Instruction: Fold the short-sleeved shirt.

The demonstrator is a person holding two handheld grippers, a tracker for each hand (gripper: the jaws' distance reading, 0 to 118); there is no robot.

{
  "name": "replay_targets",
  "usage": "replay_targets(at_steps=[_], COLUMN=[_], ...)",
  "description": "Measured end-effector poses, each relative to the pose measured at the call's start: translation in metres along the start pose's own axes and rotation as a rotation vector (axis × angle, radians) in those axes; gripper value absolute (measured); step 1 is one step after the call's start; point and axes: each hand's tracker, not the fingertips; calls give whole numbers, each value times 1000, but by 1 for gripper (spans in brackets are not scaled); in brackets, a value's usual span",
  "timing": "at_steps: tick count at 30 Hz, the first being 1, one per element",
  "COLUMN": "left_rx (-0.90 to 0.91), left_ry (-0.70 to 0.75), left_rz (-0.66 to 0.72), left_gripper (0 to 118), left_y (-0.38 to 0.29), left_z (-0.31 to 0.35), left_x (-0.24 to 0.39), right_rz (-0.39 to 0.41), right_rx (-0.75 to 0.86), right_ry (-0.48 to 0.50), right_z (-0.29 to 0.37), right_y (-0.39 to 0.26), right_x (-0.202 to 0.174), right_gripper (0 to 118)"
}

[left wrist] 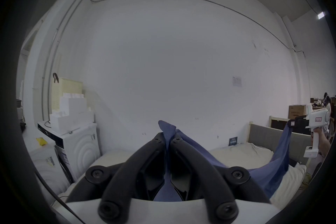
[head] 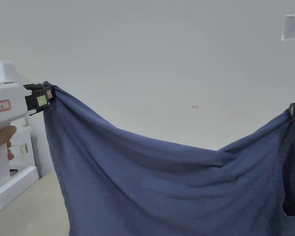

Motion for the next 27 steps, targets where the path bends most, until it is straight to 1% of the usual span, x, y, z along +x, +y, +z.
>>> replay_targets(at_steps=[2, 4, 5, 10, 14, 18, 21, 27], left_rx=[16, 17, 9, 1, -9, -17, -23, -36], left_ry=[11, 42, 49, 89, 88, 91, 98, 100], left_rz=[-4, 0, 10, 36, 47, 46, 24, 31], left_gripper=[1, 1, 1, 1, 1, 1, 1, 1], left_y=[5, 9, 11, 8, 2, 0, -1, -3], left_z=[2, 3, 2, -1, -7, -13, -22, -42], left_x=[-7, -13, -16, -30, -31, -28, -26, -26], right_rz=[-3, 2, 12, 14, 26, 59, 62, 68], right_rx=[9, 28, 32, 40, 44, 52, 50, 40], right_ry=[0, -29, -31, -72, -88, -113, -115, -127], right_z=[2, 1, 1, -1, -5, -9, -13, -34], right_y=[10, 15, 18, 25, 25, 25, 27, 33], right_x=[-3, 0, 1, 9, 12, 9, 9, 11], right_gripper=[6, 6, 6, 6, 6, 6, 6, 6])
